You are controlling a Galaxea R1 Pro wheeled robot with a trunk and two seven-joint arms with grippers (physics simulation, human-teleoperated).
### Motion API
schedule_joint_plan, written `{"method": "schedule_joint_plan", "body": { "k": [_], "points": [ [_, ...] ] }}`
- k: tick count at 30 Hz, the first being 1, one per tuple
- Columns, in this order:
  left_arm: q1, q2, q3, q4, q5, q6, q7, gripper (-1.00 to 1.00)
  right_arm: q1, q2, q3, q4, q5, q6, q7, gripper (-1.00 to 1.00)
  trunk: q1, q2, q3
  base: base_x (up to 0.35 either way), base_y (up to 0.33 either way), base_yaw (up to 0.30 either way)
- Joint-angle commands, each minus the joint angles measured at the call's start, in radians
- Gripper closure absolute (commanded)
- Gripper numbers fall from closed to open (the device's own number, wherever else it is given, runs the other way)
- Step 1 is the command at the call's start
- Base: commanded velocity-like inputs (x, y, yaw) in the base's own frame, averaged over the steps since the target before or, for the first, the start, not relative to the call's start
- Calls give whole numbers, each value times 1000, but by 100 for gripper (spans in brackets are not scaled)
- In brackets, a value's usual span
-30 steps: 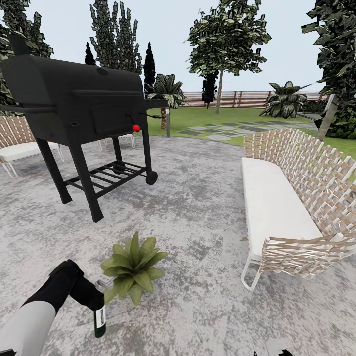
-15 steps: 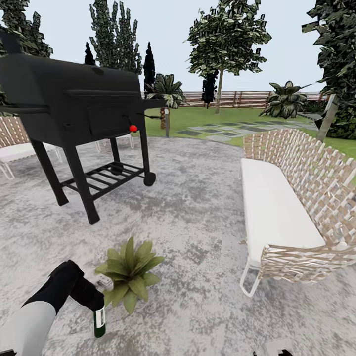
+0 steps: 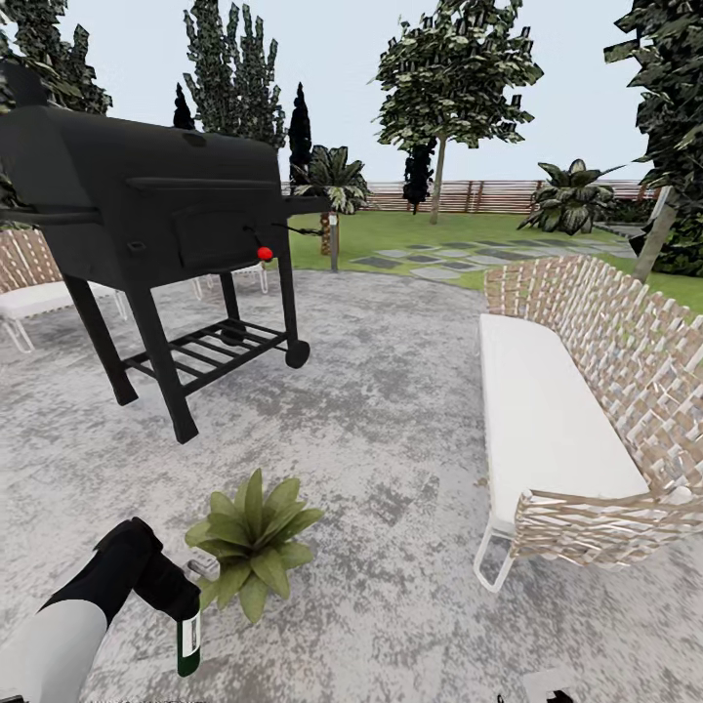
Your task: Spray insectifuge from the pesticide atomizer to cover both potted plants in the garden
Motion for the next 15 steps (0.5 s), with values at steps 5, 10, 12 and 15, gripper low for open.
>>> {"method": "schedule_joint_plan", "body": {
  "k": [5, 10, 12, 15],
  "points": [
    [-1, -6, 4, -2, -10, 10, -8, 100, -1, 1, -7, 1, 10, -4, -3, -100, 0, 0, -1, 76, -251, 254],
    [-1, -11, 3, -1, -37, 11, -8, 100, -1, 1, -7, 1, 11, -4, -3, -100, 0, 0, -1, 39, -274, 151],
    [-1, -13, 5, -1, -64, 12, -11, 100, -1, 1, -7, 1, 11, -4, -3, -100, 0, 0, -1, 7, -204, 27],
    [-9, -14, 6, -1, -78, 13, -15, 100, -1, 1, -7, 1, 12, -4, -3, -100, 0, 0, -1, 2, -64, 8]
  ]
}}
